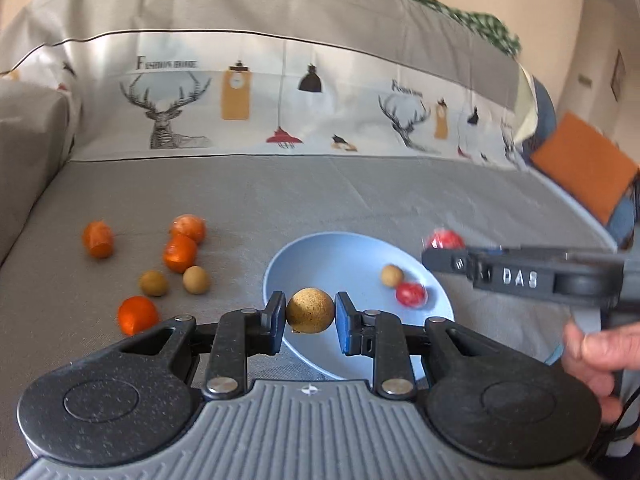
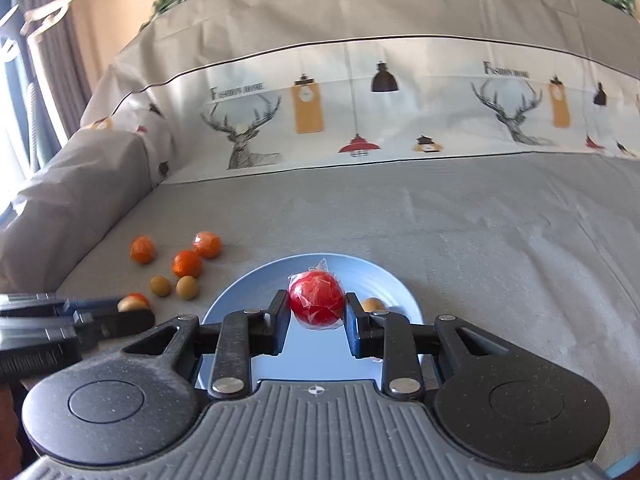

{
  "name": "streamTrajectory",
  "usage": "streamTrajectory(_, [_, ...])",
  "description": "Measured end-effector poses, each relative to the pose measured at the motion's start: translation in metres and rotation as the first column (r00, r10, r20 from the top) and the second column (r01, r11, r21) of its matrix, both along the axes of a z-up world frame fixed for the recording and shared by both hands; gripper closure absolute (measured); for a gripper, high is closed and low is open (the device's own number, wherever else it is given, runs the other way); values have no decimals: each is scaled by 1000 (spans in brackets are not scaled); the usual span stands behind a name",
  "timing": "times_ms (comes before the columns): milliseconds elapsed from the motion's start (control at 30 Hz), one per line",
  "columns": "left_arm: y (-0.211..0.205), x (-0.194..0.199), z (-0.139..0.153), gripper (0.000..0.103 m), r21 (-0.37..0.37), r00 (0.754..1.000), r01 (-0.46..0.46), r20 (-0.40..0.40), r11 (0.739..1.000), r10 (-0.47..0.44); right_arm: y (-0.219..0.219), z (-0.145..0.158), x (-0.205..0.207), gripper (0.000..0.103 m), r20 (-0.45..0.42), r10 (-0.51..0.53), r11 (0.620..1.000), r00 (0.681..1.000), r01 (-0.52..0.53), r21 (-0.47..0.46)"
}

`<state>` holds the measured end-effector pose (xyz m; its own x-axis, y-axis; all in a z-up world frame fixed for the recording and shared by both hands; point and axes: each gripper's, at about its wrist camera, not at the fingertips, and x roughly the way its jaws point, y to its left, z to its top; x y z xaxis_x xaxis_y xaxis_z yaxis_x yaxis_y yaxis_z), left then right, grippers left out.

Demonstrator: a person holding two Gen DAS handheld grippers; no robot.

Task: Organize fruits
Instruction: 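Carry both held fruits over the blue plate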

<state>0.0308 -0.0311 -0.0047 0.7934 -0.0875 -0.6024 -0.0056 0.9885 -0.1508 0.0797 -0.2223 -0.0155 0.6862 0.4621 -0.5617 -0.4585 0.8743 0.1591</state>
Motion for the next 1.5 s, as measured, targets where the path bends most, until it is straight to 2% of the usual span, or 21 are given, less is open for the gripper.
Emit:
streamTrajectory(433, [-2,16,-22,74,-13,999,34,-40,999,-35,13,-13,12,73,-35,-10,999,999,9,-36])
streamTrajectory(800, [-29,25,-42,74,55,989,136,-72,989,-132,22,-18,15,73,-48,-4,998,999,1,-68])
streamTrajectory(1500, [-28,26,-44,74,41,989,126,-79,991,-123,29,-21,15,73,-54,12,996,998,-16,-91])
